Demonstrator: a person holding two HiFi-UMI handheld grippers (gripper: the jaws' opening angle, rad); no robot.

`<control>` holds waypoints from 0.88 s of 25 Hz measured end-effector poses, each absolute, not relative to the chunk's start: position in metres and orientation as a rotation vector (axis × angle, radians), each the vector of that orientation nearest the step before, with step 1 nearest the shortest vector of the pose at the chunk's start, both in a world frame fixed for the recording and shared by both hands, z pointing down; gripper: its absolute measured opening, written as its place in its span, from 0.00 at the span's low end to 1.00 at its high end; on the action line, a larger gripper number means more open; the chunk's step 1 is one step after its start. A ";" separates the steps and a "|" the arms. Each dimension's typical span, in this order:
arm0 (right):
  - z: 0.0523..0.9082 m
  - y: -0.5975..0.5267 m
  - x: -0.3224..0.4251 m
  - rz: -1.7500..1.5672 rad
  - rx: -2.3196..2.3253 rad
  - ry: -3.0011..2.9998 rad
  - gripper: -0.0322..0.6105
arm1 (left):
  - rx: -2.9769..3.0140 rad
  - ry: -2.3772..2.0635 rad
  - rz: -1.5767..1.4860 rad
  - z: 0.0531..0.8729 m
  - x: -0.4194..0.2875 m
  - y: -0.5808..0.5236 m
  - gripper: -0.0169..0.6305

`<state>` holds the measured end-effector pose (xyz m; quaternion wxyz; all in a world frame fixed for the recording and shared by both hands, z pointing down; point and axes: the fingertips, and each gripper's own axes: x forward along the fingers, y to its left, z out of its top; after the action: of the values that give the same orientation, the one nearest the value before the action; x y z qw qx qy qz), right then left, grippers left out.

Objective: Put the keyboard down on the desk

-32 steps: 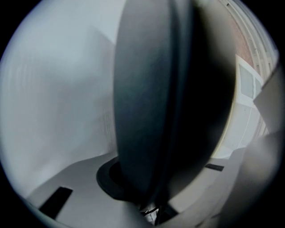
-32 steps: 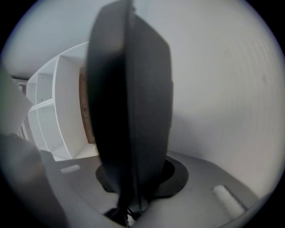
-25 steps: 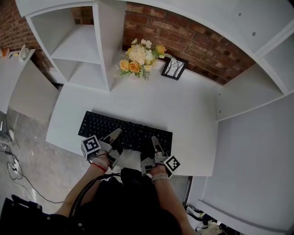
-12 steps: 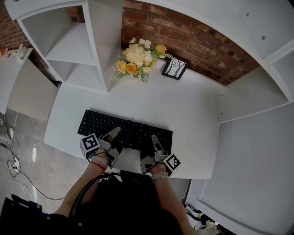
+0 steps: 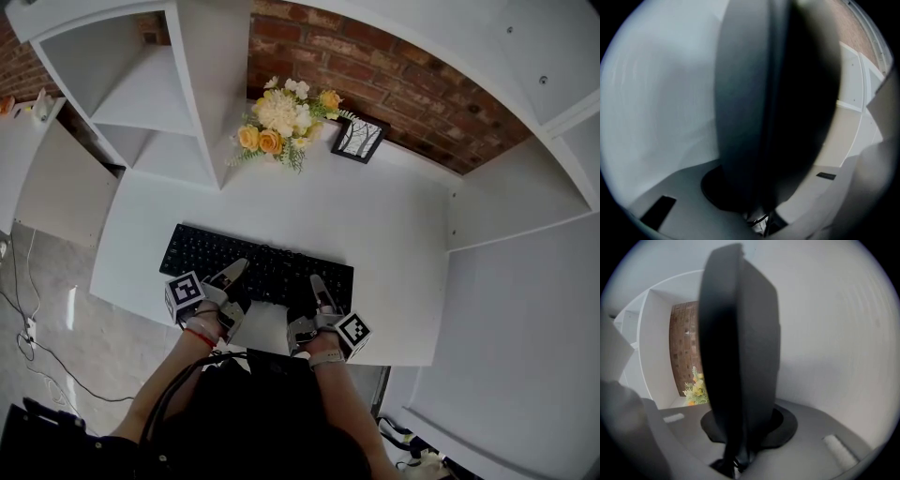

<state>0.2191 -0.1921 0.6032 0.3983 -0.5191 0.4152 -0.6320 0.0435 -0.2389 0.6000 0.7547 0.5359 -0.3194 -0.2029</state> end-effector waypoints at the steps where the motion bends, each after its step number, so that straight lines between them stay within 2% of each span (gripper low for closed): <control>1: 0.603 -0.192 0.219 -1.603 -1.323 1.042 0.16 | 1.186 -0.690 -0.438 0.599 0.044 -0.239 0.12; 15: 0.599 -0.193 0.219 -1.613 -1.380 0.970 0.16 | 1.390 -0.563 -0.353 0.581 0.038 -0.202 0.17; 22: 0.607 -0.196 0.224 -1.607 -1.365 0.979 0.16 | 1.664 -0.489 -0.206 0.563 0.038 -0.188 0.23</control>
<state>0.2245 -0.1961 0.6073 0.3971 -0.5389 0.3864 -0.6345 0.0379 -0.1876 0.5627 0.6424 0.7301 -0.2147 -0.0905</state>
